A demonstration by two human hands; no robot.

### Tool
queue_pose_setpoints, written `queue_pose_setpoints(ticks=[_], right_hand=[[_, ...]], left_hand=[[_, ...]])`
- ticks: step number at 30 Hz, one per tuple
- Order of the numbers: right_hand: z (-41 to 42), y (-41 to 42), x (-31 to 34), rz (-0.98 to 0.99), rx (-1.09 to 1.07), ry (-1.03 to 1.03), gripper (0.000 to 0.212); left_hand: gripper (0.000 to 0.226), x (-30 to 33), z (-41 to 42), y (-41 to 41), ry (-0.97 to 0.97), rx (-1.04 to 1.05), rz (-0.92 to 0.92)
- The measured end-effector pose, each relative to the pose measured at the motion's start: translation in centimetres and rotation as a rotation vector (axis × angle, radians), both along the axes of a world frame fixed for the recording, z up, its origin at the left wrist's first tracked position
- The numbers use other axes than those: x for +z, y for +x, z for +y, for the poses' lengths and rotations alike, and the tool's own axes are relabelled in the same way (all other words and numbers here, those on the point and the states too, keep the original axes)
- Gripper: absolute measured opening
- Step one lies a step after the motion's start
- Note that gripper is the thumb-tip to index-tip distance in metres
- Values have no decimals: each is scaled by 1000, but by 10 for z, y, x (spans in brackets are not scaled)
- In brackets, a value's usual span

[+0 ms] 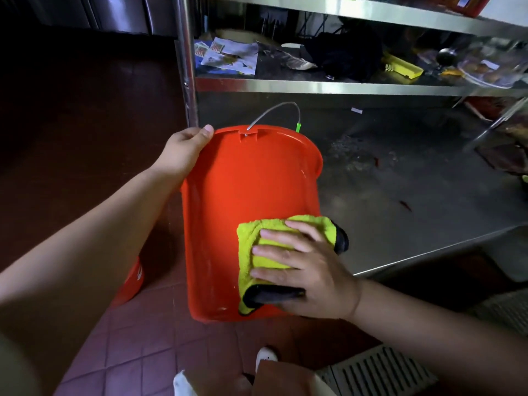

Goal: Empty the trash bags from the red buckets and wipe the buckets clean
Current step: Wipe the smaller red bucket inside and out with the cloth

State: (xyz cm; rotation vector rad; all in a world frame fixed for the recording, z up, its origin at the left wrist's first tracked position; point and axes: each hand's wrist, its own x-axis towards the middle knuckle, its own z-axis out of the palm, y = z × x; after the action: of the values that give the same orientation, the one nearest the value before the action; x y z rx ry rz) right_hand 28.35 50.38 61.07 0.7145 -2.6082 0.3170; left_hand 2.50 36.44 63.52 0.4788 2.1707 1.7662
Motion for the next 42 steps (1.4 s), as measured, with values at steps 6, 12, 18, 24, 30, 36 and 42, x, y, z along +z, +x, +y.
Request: queue_pose_setpoints(ticks=[6,12,18,24,30,36,42], right_hand=[[15,-33,8,18,10,16,31],[43,-100,37,28,-215,-4,33],[45,-129,45,-17,-334,-49,34],[33,-115,47,-57,-349,-32,34],[12,-60,33,-25,-303,21,32],[-8,10,-4,14,-126,-26,34],[-2,-3,-1,8,-34,-18,30]], left_hand=[[25,6,2,-1,61,-5,-103],[20,6,4,-4,128,-33,-180],[18,2,-4,-4,105,42,-204],[21,28,31,3,1,-27,212],[44,25,45,9,-411,-87,304],[48,15,33,6,-348,-12,304],[46,16,24,8,-202,-15,125]])
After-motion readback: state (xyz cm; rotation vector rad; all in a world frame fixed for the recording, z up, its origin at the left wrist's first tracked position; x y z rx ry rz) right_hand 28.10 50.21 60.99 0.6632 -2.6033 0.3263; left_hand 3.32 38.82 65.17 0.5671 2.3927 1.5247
